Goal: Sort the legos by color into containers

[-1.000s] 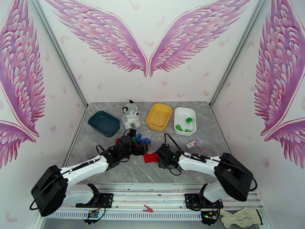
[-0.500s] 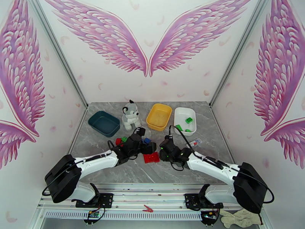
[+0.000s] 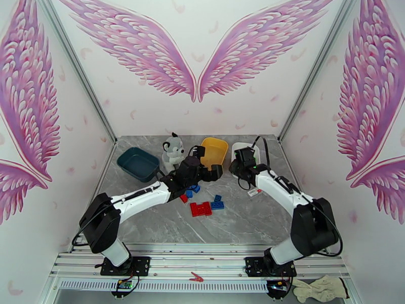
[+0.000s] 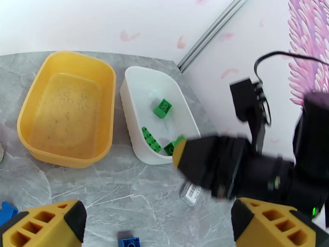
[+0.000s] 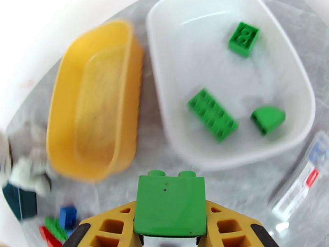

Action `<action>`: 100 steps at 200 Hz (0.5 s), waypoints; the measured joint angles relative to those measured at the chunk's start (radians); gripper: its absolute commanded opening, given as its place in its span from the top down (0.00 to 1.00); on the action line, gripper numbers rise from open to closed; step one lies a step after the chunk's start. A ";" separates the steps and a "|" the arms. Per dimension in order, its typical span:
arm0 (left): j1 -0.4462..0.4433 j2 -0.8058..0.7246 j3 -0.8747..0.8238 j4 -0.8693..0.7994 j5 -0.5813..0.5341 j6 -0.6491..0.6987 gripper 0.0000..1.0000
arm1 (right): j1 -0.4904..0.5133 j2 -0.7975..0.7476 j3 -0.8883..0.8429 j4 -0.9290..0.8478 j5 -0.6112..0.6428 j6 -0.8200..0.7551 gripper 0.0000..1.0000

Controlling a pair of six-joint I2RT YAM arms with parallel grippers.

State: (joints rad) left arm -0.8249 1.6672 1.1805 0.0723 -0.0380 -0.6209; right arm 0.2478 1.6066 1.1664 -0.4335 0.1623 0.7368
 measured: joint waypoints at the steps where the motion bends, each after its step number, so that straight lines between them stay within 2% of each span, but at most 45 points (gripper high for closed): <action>1: 0.000 0.000 0.000 -0.004 0.000 0.002 0.02 | -0.003 0.004 0.003 0.000 -0.002 0.000 0.70; 27: 0.000 -0.002 -0.009 -0.043 -0.003 0.023 0.01 | -0.096 0.125 0.093 -0.005 -0.030 -0.008 0.55; 54: 0.008 -0.055 -0.068 -0.080 -0.010 0.042 0.01 | -0.122 0.174 0.141 -0.028 -0.042 -0.037 0.39; 72: 0.019 -0.120 -0.116 -0.106 -0.022 0.051 0.01 | -0.122 0.172 0.150 -0.034 -0.047 -0.053 0.36; 100: 0.047 -0.246 -0.193 -0.132 -0.058 0.064 0.01 | -0.116 0.154 0.144 -0.020 -0.073 -0.053 0.36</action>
State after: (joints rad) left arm -0.7780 1.4216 0.9871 -0.0597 -0.0956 -0.5568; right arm 0.1318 1.7611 1.3102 -0.4538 0.0891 0.6834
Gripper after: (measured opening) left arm 0.987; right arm 0.638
